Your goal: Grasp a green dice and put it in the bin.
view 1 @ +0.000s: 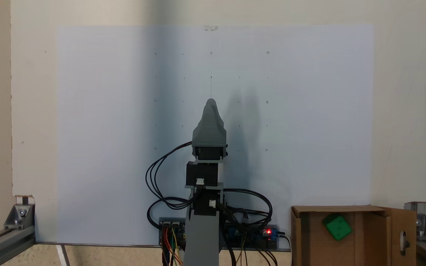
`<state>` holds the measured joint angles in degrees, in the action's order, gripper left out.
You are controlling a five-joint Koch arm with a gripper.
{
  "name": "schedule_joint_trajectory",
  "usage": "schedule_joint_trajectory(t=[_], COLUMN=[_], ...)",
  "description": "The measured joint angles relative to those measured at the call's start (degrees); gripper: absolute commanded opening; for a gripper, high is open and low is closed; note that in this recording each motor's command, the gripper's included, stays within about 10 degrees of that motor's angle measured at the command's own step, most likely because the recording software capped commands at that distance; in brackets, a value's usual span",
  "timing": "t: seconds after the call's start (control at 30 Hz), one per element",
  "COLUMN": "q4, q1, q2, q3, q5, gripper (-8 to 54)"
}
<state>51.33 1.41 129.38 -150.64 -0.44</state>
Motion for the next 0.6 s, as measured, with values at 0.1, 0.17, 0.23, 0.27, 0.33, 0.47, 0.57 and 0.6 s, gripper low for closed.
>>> schedule_joint_trajectory(t=[0.1, 0.17, 0.23, 0.27, 0.33, 0.47, 0.57, 0.6], q4=[0.0, 0.0, 0.0, 0.0, 0.0, 0.0, 0.0, 0.0], q1=[-0.4, -0.4, -0.4, -0.4, -0.4, -0.4, -0.4, -0.4], q2=[0.1, 0.1, 0.1, 0.1, 0.1, 0.1, 0.1, 0.1], q3=[-0.1, -0.7, -1.3, -1.3, -1.3, -1.3, -1.3, -1.3], q5=[0.2, 0.2, 0.3, 0.3, 0.4, 0.4, 0.4, 0.4], gripper=[44.0, 44.1, 44.1, 44.2, 44.3, 44.3, 44.2, 44.5])
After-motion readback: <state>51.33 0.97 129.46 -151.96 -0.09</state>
